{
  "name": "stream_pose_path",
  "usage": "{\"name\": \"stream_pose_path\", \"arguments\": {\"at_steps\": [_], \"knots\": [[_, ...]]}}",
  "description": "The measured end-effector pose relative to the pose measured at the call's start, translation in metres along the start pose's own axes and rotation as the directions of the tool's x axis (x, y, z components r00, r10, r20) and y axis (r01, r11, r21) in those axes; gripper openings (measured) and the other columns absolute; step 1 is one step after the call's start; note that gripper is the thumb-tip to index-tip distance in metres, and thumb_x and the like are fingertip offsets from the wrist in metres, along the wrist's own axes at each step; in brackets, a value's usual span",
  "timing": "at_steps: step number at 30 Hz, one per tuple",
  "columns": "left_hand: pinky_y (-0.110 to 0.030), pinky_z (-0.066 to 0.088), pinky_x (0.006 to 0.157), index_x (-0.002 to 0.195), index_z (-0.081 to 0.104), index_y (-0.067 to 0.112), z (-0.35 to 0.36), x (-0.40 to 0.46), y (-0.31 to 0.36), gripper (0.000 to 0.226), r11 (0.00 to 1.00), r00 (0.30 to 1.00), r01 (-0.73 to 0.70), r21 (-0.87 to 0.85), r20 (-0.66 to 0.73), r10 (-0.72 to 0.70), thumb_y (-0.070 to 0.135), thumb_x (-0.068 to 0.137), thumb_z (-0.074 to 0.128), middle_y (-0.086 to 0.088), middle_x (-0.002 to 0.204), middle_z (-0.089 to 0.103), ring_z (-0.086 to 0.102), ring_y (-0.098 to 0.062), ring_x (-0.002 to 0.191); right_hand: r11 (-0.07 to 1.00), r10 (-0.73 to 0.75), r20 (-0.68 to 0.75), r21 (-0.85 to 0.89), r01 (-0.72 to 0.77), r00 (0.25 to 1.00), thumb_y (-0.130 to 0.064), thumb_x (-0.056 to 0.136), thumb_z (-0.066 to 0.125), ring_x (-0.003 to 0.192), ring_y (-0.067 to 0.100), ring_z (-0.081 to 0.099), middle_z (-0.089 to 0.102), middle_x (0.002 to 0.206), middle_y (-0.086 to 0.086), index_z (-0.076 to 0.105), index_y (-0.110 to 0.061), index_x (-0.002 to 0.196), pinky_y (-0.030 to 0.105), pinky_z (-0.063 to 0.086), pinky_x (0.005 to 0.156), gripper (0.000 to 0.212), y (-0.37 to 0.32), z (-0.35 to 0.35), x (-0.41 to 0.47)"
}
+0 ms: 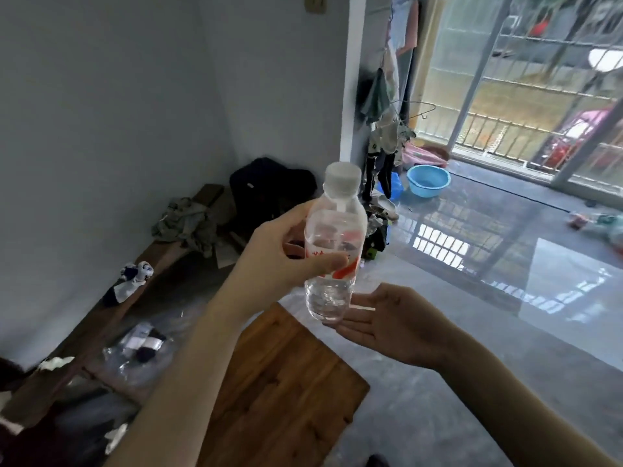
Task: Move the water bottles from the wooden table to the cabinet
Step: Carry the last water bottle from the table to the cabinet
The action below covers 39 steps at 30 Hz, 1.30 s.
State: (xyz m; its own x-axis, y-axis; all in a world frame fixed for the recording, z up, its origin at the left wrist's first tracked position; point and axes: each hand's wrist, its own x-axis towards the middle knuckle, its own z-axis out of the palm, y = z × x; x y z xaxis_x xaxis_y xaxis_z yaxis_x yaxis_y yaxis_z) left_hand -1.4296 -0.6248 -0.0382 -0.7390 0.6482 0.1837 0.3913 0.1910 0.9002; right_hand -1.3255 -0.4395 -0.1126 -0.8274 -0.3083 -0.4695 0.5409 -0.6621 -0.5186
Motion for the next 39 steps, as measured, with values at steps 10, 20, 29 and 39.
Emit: {"name": "stream_pose_path", "arguments": {"at_steps": [10,20,29,39], "knots": [[-0.015,0.056,0.083,0.13,0.06,0.037,0.112,0.026,0.06,0.06,0.99,0.949,-0.141,0.006,0.285,0.134,0.029,0.075,0.085,0.017,0.108,0.075,0.071,0.0,0.098,0.929,-0.263,-0.143,0.228,0.29,0.954,-0.005,0.071,0.062,0.126,0.043,0.057,0.054,0.137,0.033,0.046,0.009,0.138,0.045,0.046,0.107,0.069,0.019,-0.067,-0.116],[-0.03,0.06,0.087,0.14,0.058,0.023,0.317,0.01,0.15,0.079,0.932,0.707,-0.328,-0.154,0.614,0.35,0.046,0.069,0.085,0.012,0.116,0.074,0.071,-0.003,0.103,0.725,-0.494,-0.37,0.324,0.608,0.787,-0.006,0.058,0.078,0.128,0.044,0.054,0.055,0.136,0.032,0.058,0.008,0.126,0.044,0.046,0.108,0.072,0.088,-0.155,-0.299],[-0.015,0.056,0.076,0.123,0.065,0.032,0.471,-0.047,0.229,0.053,0.831,0.378,-0.436,-0.346,0.768,0.518,0.03,0.075,0.086,0.022,0.106,0.075,0.071,-0.001,0.099,0.459,-0.568,-0.639,0.277,0.844,0.519,-0.008,0.081,0.048,0.125,0.045,0.057,0.056,0.135,0.033,0.051,0.008,0.13,0.043,0.042,0.111,0.051,0.172,-0.191,-0.446],[-0.032,0.061,0.083,0.121,0.068,0.024,0.578,-0.107,0.275,0.049,0.753,-0.092,-0.365,-0.548,0.826,0.556,0.029,0.075,0.084,0.008,0.1,0.077,0.075,-0.011,0.094,0.105,-0.505,-0.85,0.113,0.988,0.151,-0.015,0.092,0.035,0.136,0.045,0.045,0.05,0.14,0.034,0.038,0.009,0.144,0.038,0.048,0.102,0.058,0.258,-0.178,-0.499]]}}
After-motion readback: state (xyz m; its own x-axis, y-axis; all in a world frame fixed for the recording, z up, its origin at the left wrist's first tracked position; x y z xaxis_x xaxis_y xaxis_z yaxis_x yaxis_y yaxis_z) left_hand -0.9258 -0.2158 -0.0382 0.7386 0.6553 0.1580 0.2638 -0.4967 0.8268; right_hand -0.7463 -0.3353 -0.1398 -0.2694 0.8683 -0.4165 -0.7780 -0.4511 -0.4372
